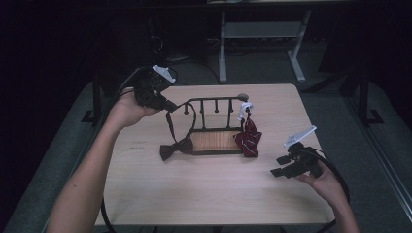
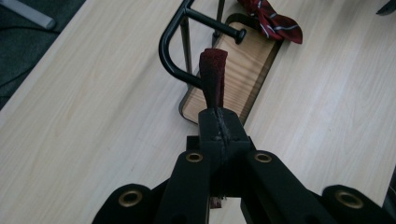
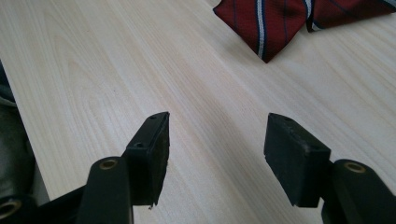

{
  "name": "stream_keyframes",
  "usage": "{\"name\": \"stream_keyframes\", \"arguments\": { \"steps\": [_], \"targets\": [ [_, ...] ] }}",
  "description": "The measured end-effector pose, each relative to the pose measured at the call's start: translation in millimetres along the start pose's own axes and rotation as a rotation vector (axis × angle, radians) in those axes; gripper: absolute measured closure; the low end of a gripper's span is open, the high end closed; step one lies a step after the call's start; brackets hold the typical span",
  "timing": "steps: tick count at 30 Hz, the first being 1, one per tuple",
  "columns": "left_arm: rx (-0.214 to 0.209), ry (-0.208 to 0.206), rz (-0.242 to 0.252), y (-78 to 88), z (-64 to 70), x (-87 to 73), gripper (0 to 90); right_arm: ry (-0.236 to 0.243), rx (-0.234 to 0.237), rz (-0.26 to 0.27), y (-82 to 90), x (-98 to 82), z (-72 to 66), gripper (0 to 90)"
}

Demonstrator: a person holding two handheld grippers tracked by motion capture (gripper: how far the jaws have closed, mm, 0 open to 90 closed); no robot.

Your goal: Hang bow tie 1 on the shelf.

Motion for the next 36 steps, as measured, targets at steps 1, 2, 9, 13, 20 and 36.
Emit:
{"name": "stream_keyframes", "arguments": {
  "steps": [1,2,9,13,20,36],
  "targets": [
    [-0.002,0.003,-0.004,-0.9,0.1,0.6,90.0,0.001,-0.001,0.001,0.2,0.1,0.1,40.2],
    [-0.004,0.000,-0.008,-1.8,-0.1,1.0,90.0,0.001,-0.001,0.003,0.4,0.2,0.2,40.1],
    [0.010,0.023,-0.013,-6.2,-7.1,0.4,90.0,-0.001,0.004,0.006,1.4,0.4,-0.4,40.2],
    [0.023,0.037,-0.033,-9.2,-14.5,-3.7,90.0,0.001,0.002,0.005,1.1,0.6,-0.3,40.2],
    [0.040,0.061,-0.071,-14.7,-20.7,-10.6,90.0,0.002,0.002,0.002,0.8,0.8,-0.8,40.2],
    [0.051,0.058,-0.128,-19.9,-19.3,-22.8,74.6,0.000,-0.006,0.010,4.1,0.6,1.2,39.8]
  ]
}}
Point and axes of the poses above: each handheld gripper's, and its own axes: y roughly backward along the jaws, x roughly out of its top, z roughly to its right, the point moved 10 cm from there along -y, roughly forward along the jaws, and after that the axes turned 12 degrees about -y, right-handed, at the moved point
